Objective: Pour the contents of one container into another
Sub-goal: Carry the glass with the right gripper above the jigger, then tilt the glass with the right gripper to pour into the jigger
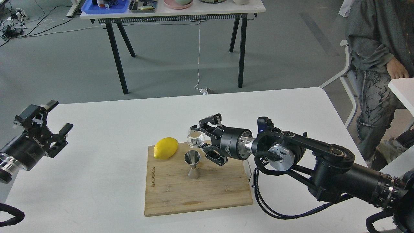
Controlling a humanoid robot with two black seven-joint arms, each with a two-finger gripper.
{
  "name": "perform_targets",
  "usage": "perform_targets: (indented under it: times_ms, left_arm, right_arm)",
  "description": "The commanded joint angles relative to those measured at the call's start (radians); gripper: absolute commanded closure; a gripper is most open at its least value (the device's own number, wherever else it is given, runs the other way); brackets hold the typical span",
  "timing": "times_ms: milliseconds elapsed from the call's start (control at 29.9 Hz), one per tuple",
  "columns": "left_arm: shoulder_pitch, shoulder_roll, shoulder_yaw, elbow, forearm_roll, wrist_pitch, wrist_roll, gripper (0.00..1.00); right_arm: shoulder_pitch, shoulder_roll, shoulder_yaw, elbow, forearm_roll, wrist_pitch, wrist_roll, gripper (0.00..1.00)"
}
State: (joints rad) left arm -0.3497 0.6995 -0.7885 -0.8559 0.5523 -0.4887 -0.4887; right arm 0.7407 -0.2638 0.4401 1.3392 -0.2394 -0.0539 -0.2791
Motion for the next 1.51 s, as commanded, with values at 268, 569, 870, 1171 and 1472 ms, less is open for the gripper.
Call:
perform_targets:
  times_ms: [268,569,870,1171,1472]
  left_arm:
    - [0.0,0.0,0.0,0.0,0.0,0.0,0.0,0.04]
    - [-0.006,0.002,0.002,0.0,-0.002,0.0,0.0,0.04]
    - [-0.008,0.002,0.002,0.0,0.0,0.0,0.0,0.04]
    - [-0.008,0.002,0.002,0.0,0.0,0.0,0.0,0.04]
    - [-0.006,0.002,0.002,0.0,0.0,0.0,0.0,0.04]
  right_arm:
    - [0.02,-0.002,-0.035,0.0,-0.098,0.003,0.001,0.6]
    - [0.052,-0.002,-0.061,0.0,-0.12,0.022,0.005,0.6]
    - [0.104,-0.002,-0.115,0.0,-0.192,0.023,0.012,0.6]
    - [0.132,-0.003,-0.149,0.0,-0.235,0.035,0.014,0.6]
    - [0.147,-0.009,-0.166,0.0,-0.264,0.057,0.015,0.61]
